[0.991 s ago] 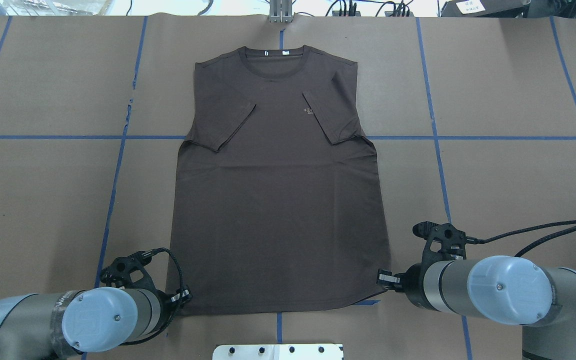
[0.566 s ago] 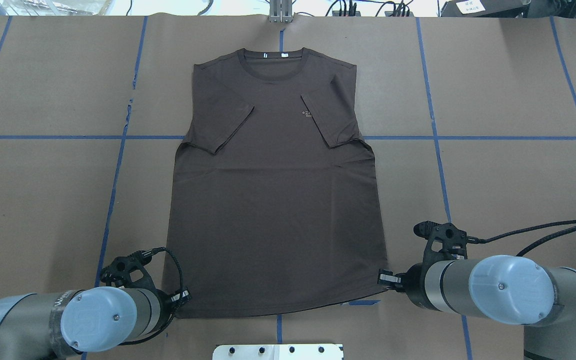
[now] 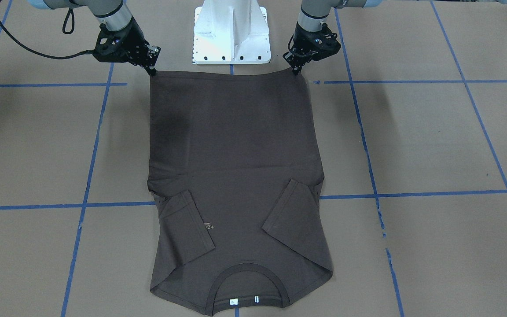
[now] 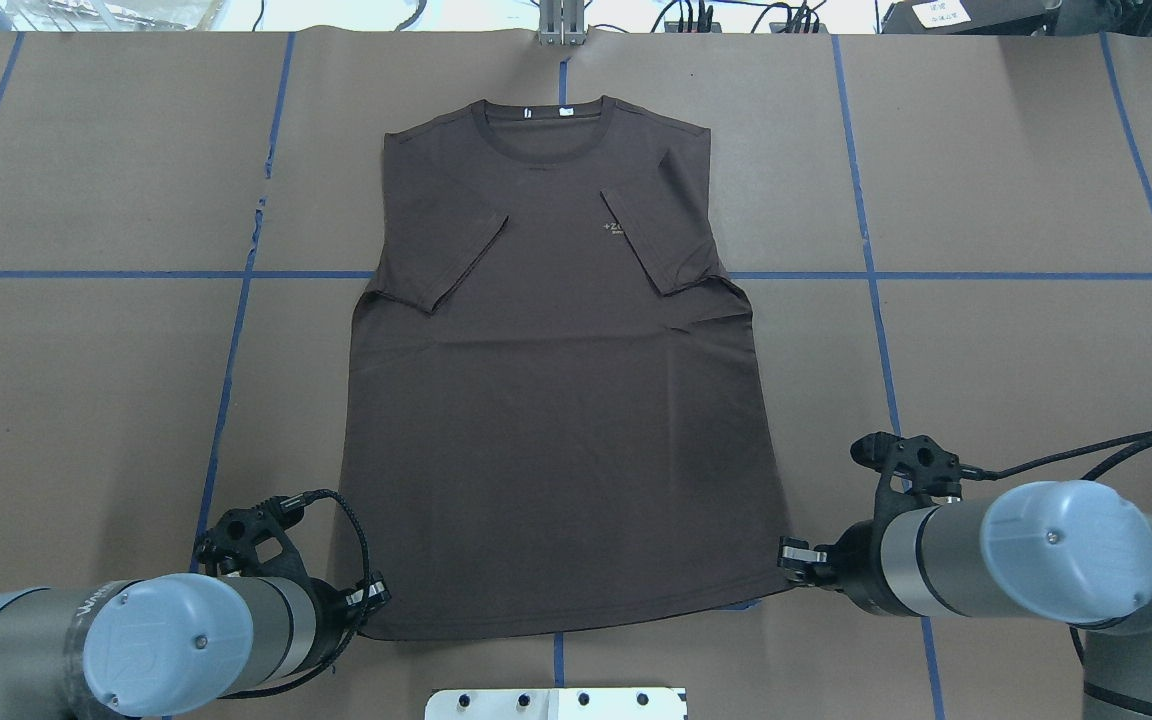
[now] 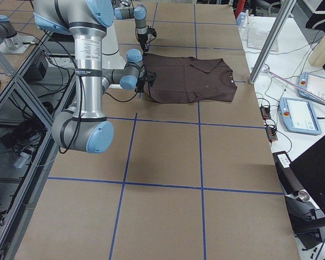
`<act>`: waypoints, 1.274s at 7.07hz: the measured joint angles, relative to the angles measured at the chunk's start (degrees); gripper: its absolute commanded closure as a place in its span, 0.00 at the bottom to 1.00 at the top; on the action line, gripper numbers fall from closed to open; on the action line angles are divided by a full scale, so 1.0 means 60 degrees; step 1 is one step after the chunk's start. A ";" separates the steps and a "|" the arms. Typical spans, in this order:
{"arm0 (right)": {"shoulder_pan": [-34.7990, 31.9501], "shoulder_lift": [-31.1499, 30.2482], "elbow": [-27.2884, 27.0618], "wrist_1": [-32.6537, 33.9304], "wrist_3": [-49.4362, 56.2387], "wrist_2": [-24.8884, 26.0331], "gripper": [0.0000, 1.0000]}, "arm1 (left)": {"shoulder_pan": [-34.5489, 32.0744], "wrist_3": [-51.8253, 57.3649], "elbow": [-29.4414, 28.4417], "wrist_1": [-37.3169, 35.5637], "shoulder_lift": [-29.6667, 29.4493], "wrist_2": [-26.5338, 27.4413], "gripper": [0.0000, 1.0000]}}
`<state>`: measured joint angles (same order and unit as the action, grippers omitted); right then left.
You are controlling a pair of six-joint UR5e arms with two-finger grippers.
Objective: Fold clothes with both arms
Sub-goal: 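Lift the hem with both grippers and carry it toward the collar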
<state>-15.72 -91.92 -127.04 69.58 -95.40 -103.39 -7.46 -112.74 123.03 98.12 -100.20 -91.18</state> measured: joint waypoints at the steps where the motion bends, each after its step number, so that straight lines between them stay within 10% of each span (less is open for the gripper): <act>1: -0.0060 -0.0300 -0.0365 0.0007 0.0004 -0.0676 1.00 | 0.0012 0.0035 0.0501 -0.0138 -0.0066 -0.0023 1.00; 5: -0.0200 -0.0923 -0.1358 0.0020 -0.0003 -0.2965 1.00 | 0.0794 0.0069 0.2342 -0.1921 -0.0678 -0.0287 1.00; 9: -0.2437 -0.0143 -0.0591 0.0020 0.2005 -0.3424 1.00 | 0.0091 0.0888 0.2538 -0.2085 -0.0917 -0.0526 1.00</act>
<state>-30.34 -92.78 -130.58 69.70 -83.37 -123.93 -6.92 -107.42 138.26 85.62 -105.70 -94.33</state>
